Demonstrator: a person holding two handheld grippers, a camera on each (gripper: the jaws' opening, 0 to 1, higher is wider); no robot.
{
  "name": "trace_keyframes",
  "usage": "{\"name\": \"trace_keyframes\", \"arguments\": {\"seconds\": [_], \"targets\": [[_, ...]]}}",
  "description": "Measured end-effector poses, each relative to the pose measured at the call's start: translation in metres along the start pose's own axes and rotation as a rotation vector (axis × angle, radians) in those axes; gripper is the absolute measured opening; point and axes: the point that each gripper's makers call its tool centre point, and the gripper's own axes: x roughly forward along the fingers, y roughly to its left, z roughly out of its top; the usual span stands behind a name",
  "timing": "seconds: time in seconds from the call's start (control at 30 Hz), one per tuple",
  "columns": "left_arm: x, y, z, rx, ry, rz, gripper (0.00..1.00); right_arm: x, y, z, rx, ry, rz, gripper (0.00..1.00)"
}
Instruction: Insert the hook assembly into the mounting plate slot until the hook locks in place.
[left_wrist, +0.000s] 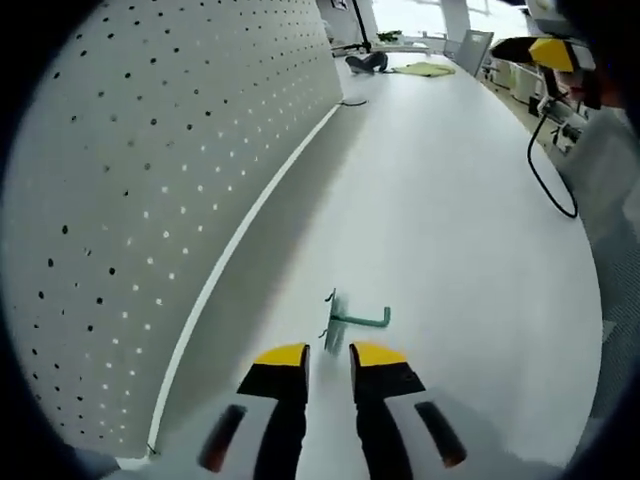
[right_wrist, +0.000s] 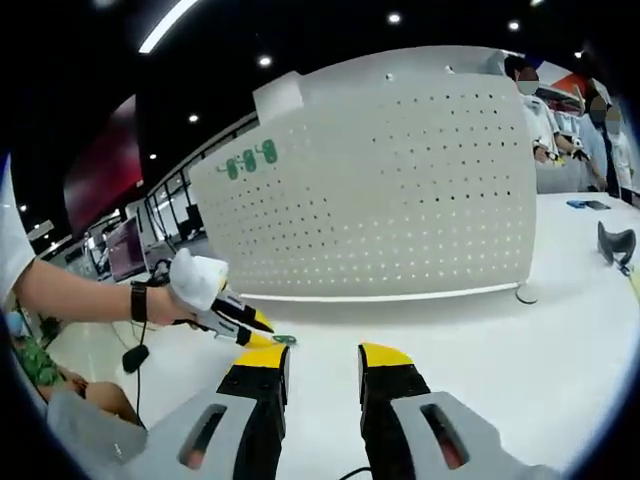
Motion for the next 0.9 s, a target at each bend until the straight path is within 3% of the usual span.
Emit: {"name": "trace_keyframes", "arguments": {"seconds": [0.23,0.9], "targets": [[0.007,-0.001,0.004,0.042,0.006,-0.017,0.14,0.002,-0.001,-0.003,0.006,0.004,-0.002,0.27],[0.022,-0.006,0.002,0.031,0.027,-0.059,0.05,0.003,-0.003,-0.007,0.029,0.008,-0.012,0.27]]}}
